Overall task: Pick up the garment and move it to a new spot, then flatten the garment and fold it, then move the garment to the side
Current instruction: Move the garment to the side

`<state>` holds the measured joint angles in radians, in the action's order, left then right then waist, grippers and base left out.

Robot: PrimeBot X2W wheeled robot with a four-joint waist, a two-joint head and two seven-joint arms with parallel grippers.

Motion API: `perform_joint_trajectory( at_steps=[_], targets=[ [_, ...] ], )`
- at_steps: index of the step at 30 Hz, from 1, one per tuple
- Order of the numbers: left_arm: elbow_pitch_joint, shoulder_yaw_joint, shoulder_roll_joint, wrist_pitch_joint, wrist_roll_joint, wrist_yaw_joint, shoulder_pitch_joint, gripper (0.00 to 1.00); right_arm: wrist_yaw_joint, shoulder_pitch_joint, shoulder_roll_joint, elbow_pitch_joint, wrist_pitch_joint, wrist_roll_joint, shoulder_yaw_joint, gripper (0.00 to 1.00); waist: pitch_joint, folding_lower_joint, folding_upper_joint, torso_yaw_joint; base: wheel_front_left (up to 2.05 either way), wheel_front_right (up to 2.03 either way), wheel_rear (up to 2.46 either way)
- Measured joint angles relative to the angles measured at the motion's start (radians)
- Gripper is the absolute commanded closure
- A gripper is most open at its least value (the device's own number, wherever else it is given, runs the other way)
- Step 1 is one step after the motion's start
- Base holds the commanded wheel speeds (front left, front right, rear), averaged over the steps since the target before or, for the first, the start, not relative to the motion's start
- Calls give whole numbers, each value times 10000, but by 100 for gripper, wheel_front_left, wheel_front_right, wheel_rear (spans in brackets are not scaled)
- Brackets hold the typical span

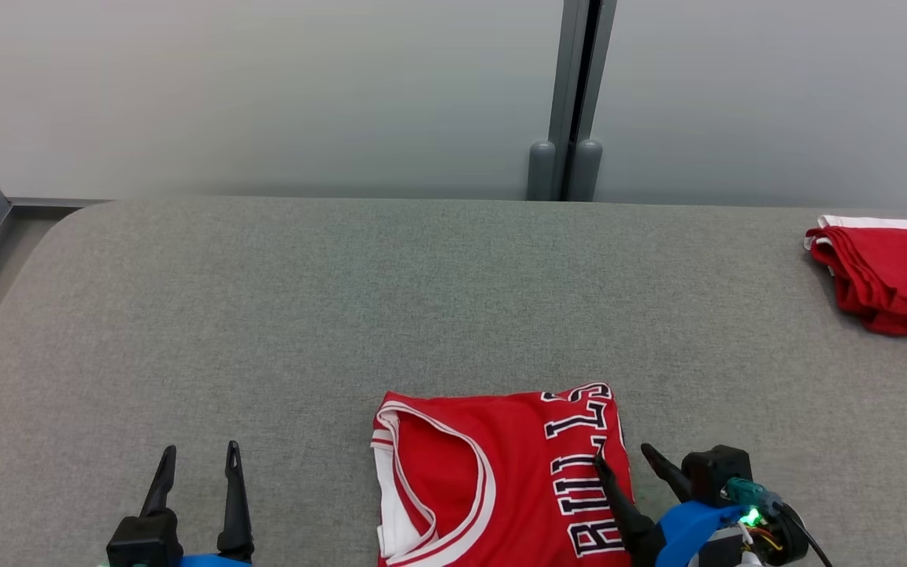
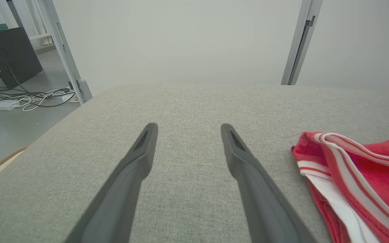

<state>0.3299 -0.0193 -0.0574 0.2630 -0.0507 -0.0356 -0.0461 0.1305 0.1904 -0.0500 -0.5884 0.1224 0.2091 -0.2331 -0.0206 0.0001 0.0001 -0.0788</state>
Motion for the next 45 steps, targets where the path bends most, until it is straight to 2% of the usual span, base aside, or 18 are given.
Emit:
perform_joint_trajectory(
  at_steps=[7,11,12,13,18,21,24,29,33,45],
  targets=[
    [19,56,17,0,-40,81,105,0,0,649,2,-1829,25,-33,-247,0,-285,0,0,-103,0,0,0],
    [98,88,19,0,-88,82,145,0,-2,898,-23,-2535,155,518,-871,0,-261,-1,-1,-144,0,0,0],
    [113,90,21,0,-100,82,147,0,-4,920,-36,-2631,155,844,-1072,62,-236,-1,-1,-155,0,0,0],
    [123,88,21,0,-100,82,148,0,-13,924,-36,-2686,169,1068,-1267,100,-214,-2,-1,-157,0,0,0],
    [119,90,29,0,-111,84,149,0,2,1246,-8,-3093,625,1567,-1699,100,-180,-2,-1,-156,0,0,0],
    [73,94,33,0,-113,90,192,0,2,2004,-31,-3277,846,1436,-1776,100,-269,-1,0,-139,0,0,0],
    [-42,115,40,0,-113,105,346,0,2,2972,-353,-3310,963,1325,-1908,100,-435,-1,0,-123,0,0,0],
    [-196,211,50,0,-98,178,573,0,4,4612,-1177,-3388,840,1158,-2529,100,-898,0,1,15,0,0,0],
    [-416,224,50,0,-81,236,896,0,2,5916,-2157,-3394,667,1290,-2819,100,-1418,-1,0,176,0,0,0],
    [-1643,290,-109,-4,276,301,2099,0,2,9118,-5022,-3317,174,2725,-2972,100,-3845,3,2,1313,0,0,0]
  ],
)
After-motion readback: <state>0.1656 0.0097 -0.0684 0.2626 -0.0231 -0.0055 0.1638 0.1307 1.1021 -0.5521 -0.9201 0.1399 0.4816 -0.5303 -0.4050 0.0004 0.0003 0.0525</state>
